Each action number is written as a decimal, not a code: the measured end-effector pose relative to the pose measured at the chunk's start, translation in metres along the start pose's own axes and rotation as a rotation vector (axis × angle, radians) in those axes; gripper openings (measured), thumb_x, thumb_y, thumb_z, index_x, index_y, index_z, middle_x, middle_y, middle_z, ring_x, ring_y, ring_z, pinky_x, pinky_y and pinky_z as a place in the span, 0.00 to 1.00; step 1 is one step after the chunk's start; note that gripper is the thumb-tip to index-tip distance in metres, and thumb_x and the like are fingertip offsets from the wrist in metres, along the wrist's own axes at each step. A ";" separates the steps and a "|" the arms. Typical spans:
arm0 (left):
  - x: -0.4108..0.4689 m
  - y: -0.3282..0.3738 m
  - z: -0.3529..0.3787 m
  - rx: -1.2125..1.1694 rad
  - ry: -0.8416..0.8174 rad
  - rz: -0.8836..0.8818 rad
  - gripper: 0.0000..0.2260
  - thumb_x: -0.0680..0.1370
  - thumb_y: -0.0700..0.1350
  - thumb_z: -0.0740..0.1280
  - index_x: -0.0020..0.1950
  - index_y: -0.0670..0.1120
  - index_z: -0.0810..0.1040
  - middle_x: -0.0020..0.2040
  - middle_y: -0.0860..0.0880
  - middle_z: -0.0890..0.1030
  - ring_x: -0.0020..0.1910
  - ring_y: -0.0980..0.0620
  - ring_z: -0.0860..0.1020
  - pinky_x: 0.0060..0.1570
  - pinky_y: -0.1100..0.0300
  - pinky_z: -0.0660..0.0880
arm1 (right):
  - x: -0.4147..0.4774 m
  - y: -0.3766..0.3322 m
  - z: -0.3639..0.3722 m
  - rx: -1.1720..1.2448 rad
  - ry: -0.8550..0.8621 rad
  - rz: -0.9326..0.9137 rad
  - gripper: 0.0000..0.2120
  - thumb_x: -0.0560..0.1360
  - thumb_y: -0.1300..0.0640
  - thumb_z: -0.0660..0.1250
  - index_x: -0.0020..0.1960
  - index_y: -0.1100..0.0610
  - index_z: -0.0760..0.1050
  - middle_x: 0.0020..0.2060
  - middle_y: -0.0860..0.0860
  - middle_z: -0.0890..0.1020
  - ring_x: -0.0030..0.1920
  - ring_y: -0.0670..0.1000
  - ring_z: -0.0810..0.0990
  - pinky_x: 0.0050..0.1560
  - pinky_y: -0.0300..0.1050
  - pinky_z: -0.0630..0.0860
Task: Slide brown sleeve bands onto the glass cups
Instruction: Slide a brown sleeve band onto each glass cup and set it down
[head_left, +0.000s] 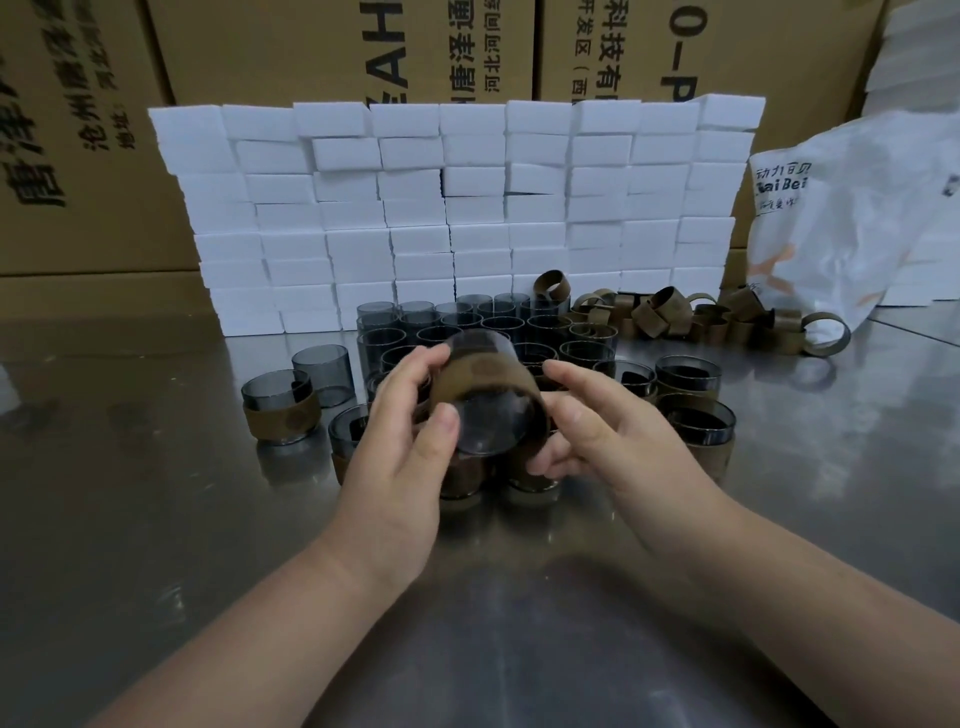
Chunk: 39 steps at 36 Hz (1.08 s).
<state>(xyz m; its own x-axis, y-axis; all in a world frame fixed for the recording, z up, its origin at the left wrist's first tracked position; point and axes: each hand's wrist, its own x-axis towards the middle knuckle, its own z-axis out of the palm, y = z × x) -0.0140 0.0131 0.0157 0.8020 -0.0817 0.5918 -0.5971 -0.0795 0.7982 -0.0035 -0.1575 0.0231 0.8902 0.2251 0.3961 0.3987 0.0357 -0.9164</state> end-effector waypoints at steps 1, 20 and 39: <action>0.000 -0.001 0.000 0.002 -0.006 0.008 0.20 0.70 0.62 0.58 0.61 0.60 0.68 0.64 0.56 0.74 0.64 0.53 0.72 0.63 0.46 0.69 | 0.000 0.001 0.000 -0.012 -0.012 0.006 0.23 0.67 0.43 0.65 0.61 0.42 0.66 0.45 0.45 0.83 0.36 0.45 0.81 0.42 0.39 0.79; 0.001 0.004 -0.001 -0.337 -0.054 -0.178 0.27 0.63 0.55 0.69 0.62 0.55 0.72 0.63 0.56 0.76 0.64 0.52 0.73 0.63 0.51 0.69 | -0.001 -0.001 -0.001 0.007 -0.134 -0.004 0.40 0.52 0.27 0.71 0.61 0.42 0.71 0.55 0.47 0.80 0.50 0.47 0.81 0.45 0.41 0.78; 0.007 0.016 -0.004 -0.536 -0.139 -0.330 0.25 0.64 0.46 0.69 0.61 0.50 0.74 0.58 0.50 0.80 0.55 0.51 0.80 0.42 0.60 0.78 | -0.004 -0.007 -0.002 0.079 -0.152 -0.033 0.45 0.57 0.34 0.74 0.69 0.49 0.66 0.62 0.46 0.77 0.59 0.45 0.78 0.53 0.39 0.75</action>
<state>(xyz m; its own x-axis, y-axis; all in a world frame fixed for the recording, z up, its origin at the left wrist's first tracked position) -0.0175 0.0149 0.0332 0.9106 -0.2685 0.3142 -0.1988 0.3820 0.9025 -0.0090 -0.1609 0.0286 0.8311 0.3670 0.4178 0.4030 0.1202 -0.9073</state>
